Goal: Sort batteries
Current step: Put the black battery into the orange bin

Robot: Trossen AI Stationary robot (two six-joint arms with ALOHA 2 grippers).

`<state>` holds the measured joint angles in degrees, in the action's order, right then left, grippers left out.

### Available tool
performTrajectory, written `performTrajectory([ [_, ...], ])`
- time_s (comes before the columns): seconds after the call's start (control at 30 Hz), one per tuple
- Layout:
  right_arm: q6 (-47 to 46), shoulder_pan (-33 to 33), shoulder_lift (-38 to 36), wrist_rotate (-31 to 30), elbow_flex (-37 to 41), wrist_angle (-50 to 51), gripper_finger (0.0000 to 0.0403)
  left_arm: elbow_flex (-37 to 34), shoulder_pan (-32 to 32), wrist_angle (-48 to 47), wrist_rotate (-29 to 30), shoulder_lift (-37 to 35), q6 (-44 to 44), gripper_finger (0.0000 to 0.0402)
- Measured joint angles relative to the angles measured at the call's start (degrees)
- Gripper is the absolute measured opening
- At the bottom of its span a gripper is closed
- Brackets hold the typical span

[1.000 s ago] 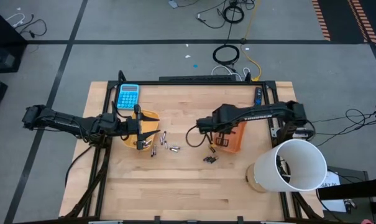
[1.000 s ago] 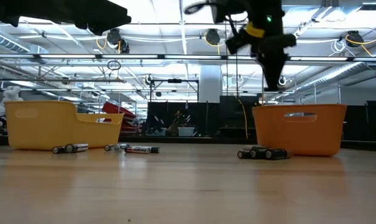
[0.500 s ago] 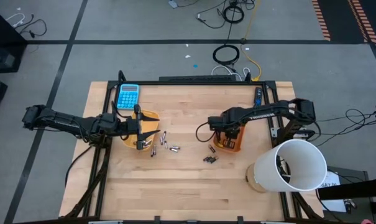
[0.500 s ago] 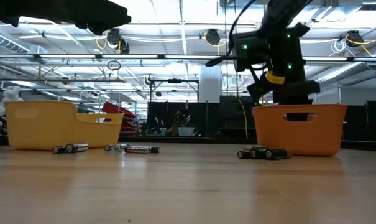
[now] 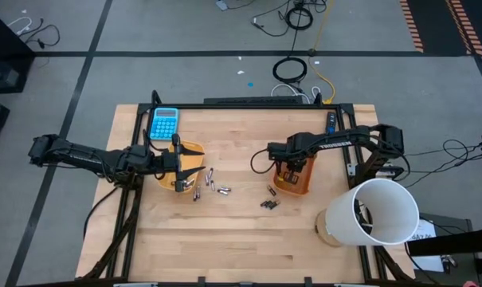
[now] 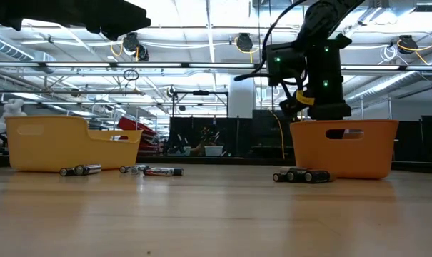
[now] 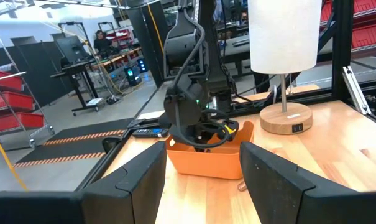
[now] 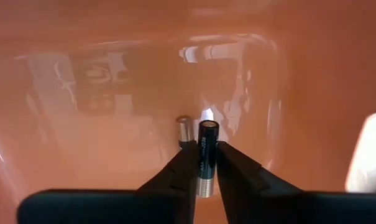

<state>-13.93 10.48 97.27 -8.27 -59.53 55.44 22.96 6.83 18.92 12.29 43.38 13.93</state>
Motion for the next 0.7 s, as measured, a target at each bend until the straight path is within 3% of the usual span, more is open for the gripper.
performTrajectory([
  [0.33,0.03,-0.04,0.03,-0.5,-0.83,1.98,0.0074,0.0,-0.02,-0.04,0.0,0.0,0.02,0.0215],
  [0.53,-0.57,-2.43,-0.27,-6.99,-10.88,11.99,0.0075,0.0,-0.01,-0.08,0.0,-0.01,0.02,0.0215],
  [0.7,-1.25,-7.42,-0.31,-7.88,-19.55,9.44,0.0075,0.0,0.0,-0.24,0.02,0.0,0.23,0.0215],
])
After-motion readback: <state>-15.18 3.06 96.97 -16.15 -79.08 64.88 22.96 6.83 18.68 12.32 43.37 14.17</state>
